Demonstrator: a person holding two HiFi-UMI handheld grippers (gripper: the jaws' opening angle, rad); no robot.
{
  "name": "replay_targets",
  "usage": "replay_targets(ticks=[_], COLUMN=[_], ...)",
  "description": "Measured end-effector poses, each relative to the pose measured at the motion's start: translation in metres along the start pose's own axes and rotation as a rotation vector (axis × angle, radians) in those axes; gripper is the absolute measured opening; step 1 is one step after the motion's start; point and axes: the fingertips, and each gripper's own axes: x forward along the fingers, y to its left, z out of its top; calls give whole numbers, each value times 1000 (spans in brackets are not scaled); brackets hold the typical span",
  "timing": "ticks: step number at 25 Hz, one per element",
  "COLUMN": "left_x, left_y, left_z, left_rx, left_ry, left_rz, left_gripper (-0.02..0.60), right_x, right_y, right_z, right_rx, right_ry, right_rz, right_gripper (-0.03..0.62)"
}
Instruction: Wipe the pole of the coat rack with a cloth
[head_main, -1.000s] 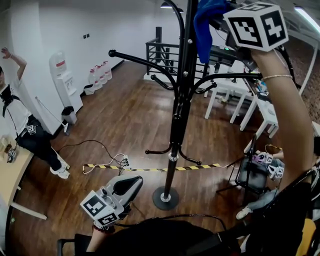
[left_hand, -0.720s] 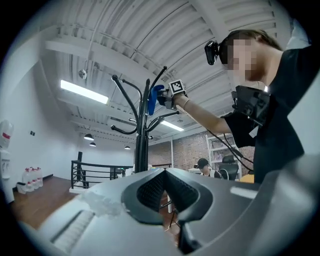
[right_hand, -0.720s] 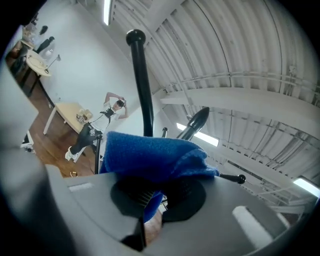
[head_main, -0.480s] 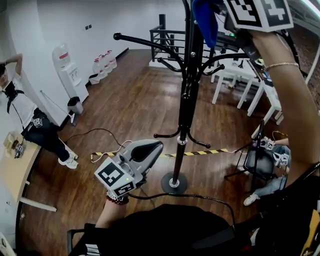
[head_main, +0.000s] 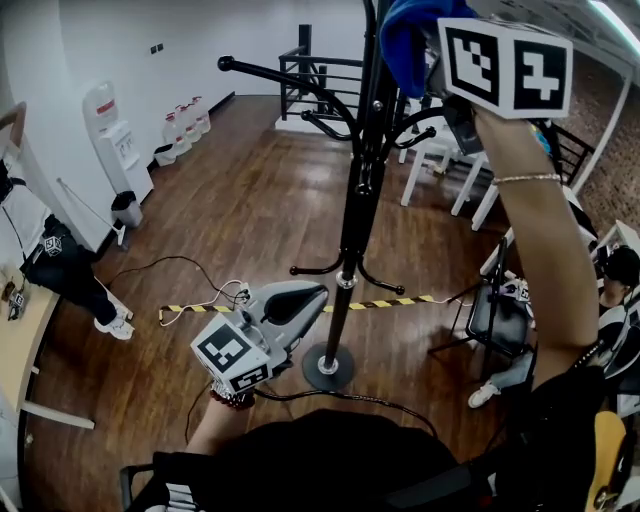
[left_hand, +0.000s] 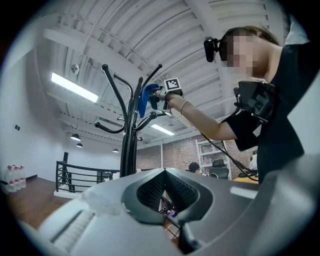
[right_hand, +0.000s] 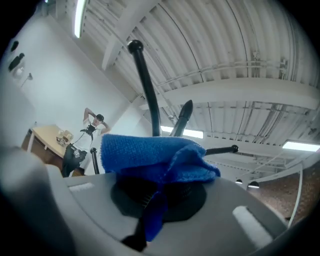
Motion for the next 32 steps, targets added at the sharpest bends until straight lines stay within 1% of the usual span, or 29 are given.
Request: replay_targets(ticks=[2,5,9,11,13,15,21,23,25,28,32], left_x=[0,-1,-4,-6,-8,-9,-12,-17,-20,-21,-23], left_y=[-2,-2,-4,-2,-2,-2,-8,-6,-3,-3,-4], left_z=[-1,-4,-8,-10,-11,-13,-17,-18,-19,-20,-27], left_rx=[0,-11,-12,-18,-25,-29,-40,-56,-68,-74,-80], left_ry=[-2,-10,4,6,8,13,15,15,18,21,44], left_rz=[-2,-1,3,5,7,11,19,21,32,41,58], left_gripper=[5,5,5,5,5,5,5,5,5,5,5], right_x=[-5,-11,-17,-18,-18,-18,-31,-36,-39,-44,-47], right_y=[7,20,43,52,63,72,78,81,85,85,92], right_z=[-2,-17,-26,-31,-40,-50,-83,-92,-102,-117,-133], right_rx=[-39,-43,-134,-161,-142,-96,-25,-11,-24,-3,5], right_ry=[-7,-20,-78,-100,-96,-86,-73,-96,-134,-192,-234], right_rz=[-21,-20,-64,-75,-53,-22,30,57,82,104,151], right_gripper=[17,17,17,17,17,17,18,18,18,18,18])
